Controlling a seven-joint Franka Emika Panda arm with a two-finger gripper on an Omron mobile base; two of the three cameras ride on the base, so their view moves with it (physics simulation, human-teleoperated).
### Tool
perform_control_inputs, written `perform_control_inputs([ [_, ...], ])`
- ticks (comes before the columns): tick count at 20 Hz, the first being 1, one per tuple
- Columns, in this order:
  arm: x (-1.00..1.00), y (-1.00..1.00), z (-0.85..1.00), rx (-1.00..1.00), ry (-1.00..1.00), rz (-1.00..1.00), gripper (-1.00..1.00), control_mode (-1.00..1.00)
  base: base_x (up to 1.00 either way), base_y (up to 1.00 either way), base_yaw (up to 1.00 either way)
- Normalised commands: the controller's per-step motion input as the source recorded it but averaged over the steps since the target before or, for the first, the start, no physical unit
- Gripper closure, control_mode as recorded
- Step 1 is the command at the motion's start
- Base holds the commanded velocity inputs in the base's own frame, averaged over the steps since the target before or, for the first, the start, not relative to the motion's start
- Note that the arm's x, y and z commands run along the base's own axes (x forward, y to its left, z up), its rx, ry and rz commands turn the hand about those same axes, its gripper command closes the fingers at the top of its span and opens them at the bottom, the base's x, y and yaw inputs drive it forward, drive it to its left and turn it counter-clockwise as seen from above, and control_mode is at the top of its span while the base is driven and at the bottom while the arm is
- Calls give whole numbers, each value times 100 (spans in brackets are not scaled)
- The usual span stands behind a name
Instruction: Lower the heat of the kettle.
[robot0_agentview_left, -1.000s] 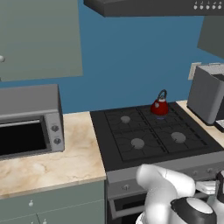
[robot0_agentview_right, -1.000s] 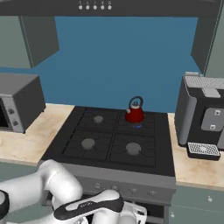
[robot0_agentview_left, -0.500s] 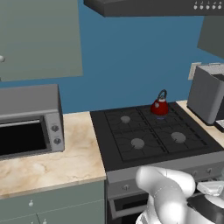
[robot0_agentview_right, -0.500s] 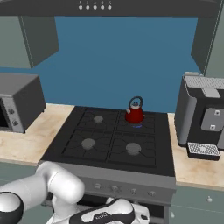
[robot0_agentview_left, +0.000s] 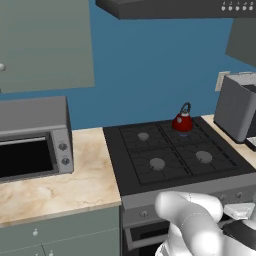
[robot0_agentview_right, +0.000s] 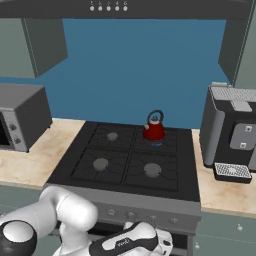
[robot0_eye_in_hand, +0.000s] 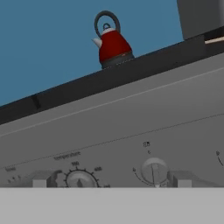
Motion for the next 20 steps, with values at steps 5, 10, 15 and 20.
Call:
perform_control_inputs([
  [5,6,0,-4,0,0,0,-100,-100,0,0,0],
  [10,17,1,-7,0,0,0,-100,-100,0,0,0],
  [15,15,0,-10,0,0,0,-100,-100,0,0,0],
  [20,9,0,-18,0,-1,0,-100,-100,0,0,0],
])
